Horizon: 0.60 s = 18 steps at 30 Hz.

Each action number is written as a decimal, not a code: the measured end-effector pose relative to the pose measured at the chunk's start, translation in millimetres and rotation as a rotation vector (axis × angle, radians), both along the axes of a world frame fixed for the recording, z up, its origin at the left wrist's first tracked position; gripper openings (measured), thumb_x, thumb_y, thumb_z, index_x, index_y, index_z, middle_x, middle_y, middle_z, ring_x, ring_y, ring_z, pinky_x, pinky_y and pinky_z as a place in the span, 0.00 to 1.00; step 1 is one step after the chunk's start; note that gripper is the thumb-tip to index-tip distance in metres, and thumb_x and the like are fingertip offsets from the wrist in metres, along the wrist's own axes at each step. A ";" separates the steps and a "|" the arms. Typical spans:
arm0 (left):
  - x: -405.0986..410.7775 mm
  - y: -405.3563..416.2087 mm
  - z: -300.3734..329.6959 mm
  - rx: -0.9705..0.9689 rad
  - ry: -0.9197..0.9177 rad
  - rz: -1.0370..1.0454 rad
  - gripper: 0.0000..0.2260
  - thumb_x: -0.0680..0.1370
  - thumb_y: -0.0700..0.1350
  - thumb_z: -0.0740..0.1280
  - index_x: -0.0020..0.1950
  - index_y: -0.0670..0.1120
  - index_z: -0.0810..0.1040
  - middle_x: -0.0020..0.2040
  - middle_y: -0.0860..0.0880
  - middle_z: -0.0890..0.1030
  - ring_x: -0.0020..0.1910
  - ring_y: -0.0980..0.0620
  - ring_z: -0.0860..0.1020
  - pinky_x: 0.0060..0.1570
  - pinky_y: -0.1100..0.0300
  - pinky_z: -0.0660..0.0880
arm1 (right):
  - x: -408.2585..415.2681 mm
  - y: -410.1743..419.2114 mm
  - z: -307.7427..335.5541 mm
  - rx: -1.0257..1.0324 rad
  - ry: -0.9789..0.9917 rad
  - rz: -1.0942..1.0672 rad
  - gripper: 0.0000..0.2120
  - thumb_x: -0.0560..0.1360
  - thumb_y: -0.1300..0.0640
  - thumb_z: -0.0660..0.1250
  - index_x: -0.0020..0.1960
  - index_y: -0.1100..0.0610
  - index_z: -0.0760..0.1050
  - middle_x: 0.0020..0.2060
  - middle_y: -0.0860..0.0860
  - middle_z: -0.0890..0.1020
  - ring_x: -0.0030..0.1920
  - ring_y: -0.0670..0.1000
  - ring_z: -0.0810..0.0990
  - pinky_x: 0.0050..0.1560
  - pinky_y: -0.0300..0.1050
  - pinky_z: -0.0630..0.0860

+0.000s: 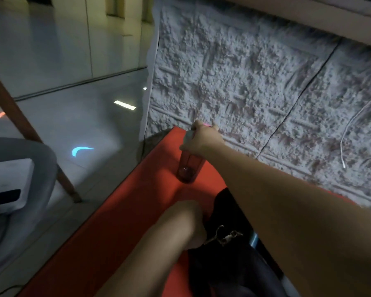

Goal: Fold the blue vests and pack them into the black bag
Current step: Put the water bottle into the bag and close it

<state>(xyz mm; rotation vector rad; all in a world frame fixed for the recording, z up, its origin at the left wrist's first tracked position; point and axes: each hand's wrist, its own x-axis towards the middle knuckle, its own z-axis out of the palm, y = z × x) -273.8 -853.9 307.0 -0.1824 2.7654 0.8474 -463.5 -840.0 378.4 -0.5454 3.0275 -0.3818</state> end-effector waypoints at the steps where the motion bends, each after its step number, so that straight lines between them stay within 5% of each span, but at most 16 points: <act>1: 0.9 1.1 0.2 -0.055 -0.039 -0.035 0.14 0.72 0.45 0.66 0.56 0.44 0.82 0.53 0.43 0.84 0.56 0.43 0.83 0.45 0.56 0.77 | 4.8 3.8 -1.7 -0.037 0.010 0.010 0.35 0.62 0.37 0.76 0.63 0.48 0.69 0.59 0.60 0.77 0.60 0.63 0.73 0.55 0.51 0.77; 5: 4.1 11.8 8.6 -0.019 0.076 -0.080 0.12 0.76 0.48 0.64 0.54 0.44 0.81 0.52 0.42 0.83 0.55 0.42 0.82 0.46 0.54 0.77 | 37.7 33.7 11.2 -0.289 0.067 -0.004 0.21 0.66 0.46 0.72 0.58 0.45 0.73 0.54 0.58 0.77 0.51 0.53 0.69 0.49 0.40 0.72; 10: 3.2 30.8 8.7 0.054 0.152 -0.090 0.18 0.80 0.59 0.59 0.46 0.46 0.77 0.53 0.42 0.82 0.56 0.41 0.80 0.45 0.55 0.74 | 104.3 86.5 58.8 -0.484 0.124 0.014 0.26 0.60 0.43 0.76 0.56 0.43 0.74 0.48 0.52 0.80 0.52 0.51 0.76 0.41 0.39 0.68; 12: 6.8 38.5 13.5 0.055 0.136 -0.044 0.14 0.80 0.55 0.64 0.43 0.46 0.74 0.54 0.43 0.82 0.57 0.42 0.80 0.43 0.59 0.68 | 130.0 111.3 69.8 -0.549 0.134 0.009 0.26 0.58 0.42 0.75 0.54 0.43 0.75 0.48 0.51 0.81 0.50 0.51 0.79 0.43 0.39 0.73; 15: 10.7 45.6 14.0 0.048 0.102 -0.059 0.10 0.76 0.52 0.68 0.50 0.46 0.78 0.56 0.44 0.83 0.58 0.46 0.81 0.48 0.61 0.74 | 159.6 144.0 78.1 -0.594 0.141 -0.038 0.26 0.57 0.42 0.77 0.54 0.43 0.75 0.49 0.51 0.81 0.48 0.49 0.81 0.46 0.41 0.76; 18: 15.8 57.4 12.6 0.071 0.110 -0.047 0.10 0.75 0.53 0.68 0.46 0.47 0.78 0.56 0.46 0.84 0.58 0.48 0.81 0.53 0.60 0.77 | 178.5 165.1 81.9 -0.623 0.159 -0.065 0.26 0.58 0.43 0.77 0.54 0.42 0.75 0.50 0.52 0.81 0.47 0.48 0.81 0.48 0.43 0.79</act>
